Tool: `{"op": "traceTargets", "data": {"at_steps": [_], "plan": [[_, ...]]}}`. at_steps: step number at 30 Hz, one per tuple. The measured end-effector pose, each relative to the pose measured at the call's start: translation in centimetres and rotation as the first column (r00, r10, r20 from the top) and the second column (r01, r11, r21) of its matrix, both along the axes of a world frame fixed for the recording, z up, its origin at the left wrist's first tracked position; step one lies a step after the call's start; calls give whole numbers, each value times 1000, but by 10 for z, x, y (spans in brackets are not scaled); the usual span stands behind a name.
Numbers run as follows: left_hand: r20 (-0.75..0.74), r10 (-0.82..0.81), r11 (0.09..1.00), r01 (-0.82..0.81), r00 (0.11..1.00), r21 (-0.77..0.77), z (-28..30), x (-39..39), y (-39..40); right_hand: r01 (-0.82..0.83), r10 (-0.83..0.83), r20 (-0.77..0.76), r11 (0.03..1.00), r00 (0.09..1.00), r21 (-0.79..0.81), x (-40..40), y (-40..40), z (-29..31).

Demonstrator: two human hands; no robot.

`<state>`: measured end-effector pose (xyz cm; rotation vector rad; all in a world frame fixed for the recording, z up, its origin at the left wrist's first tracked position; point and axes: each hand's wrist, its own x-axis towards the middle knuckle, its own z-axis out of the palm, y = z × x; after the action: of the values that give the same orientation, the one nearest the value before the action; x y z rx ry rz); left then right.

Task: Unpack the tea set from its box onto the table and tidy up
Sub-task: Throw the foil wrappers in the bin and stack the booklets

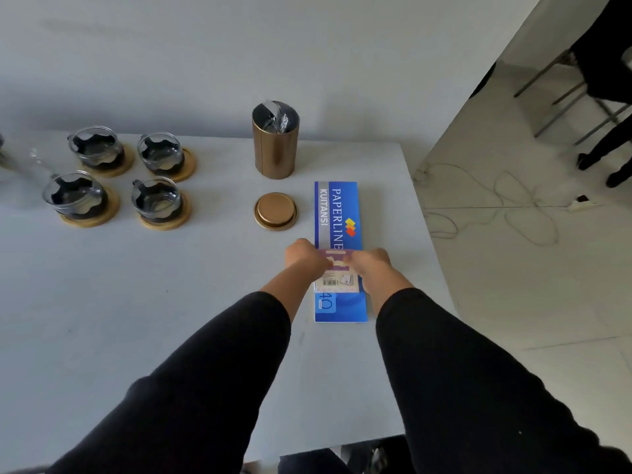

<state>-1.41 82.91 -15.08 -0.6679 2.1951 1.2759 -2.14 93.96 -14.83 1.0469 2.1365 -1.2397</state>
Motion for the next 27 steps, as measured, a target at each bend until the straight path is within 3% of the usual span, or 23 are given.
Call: {"op": "traceTargets", "data": {"at_steps": [11,18,27], "plan": [[-15,9,988,-11,1000,-156,9,-107,23,-60,63,-53,997,997,56,-112,15,11],[-25,17,973,-23,1000,-228,5,-118,22,-130,143,-56,975,988,183,-129,1,-9],[-37,-8,974,-1,999,-228,2,-115,20,-121,132,-61,980,989,155,-127,3,-4]]}}
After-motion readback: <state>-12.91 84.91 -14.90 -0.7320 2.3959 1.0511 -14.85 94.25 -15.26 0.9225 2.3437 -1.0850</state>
